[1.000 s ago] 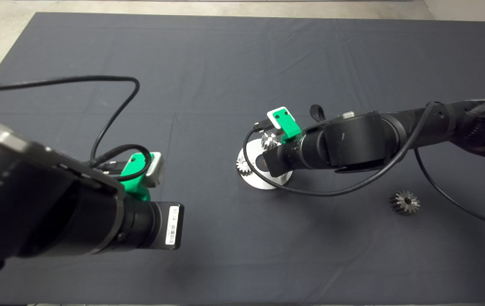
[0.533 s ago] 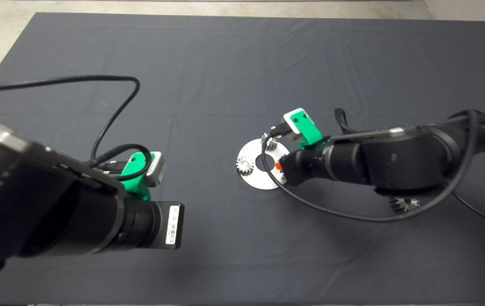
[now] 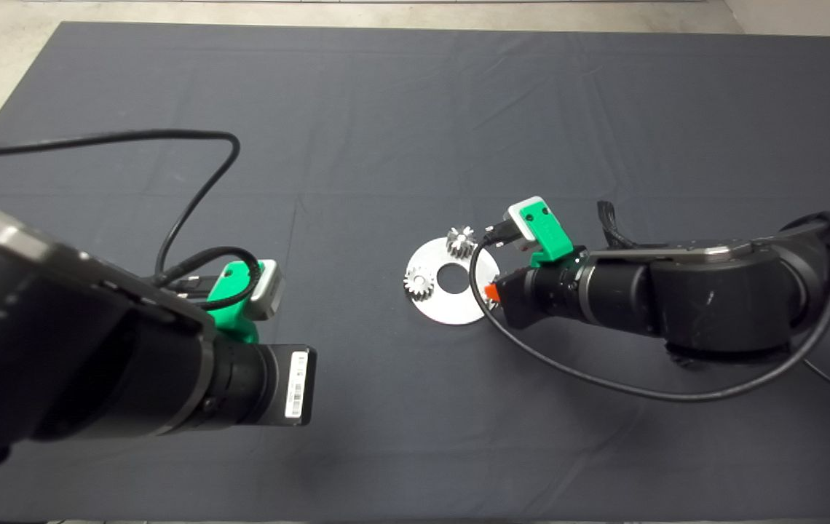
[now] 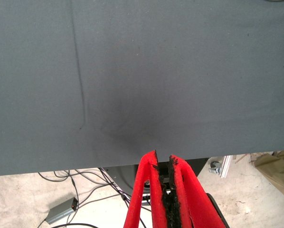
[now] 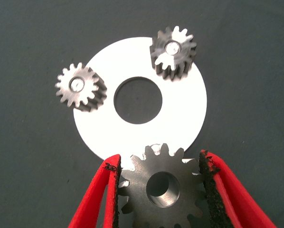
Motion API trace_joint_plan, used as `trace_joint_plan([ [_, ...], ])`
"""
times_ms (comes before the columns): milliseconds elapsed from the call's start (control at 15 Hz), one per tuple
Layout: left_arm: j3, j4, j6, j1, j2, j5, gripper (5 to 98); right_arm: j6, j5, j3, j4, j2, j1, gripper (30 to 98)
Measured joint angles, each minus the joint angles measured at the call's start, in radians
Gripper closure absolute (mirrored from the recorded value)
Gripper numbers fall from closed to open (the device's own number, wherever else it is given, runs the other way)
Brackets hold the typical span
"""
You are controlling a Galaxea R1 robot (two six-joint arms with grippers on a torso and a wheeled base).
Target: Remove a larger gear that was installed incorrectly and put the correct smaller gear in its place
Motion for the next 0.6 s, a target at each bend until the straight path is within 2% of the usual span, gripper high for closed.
trace_joint_plan([
  [600,0.000,0.014,-0.001,0.000,0.000,0.000,98.4,-0.026,-0.001,-0.090,-0.095,0.078,-0.049,93.5],
])
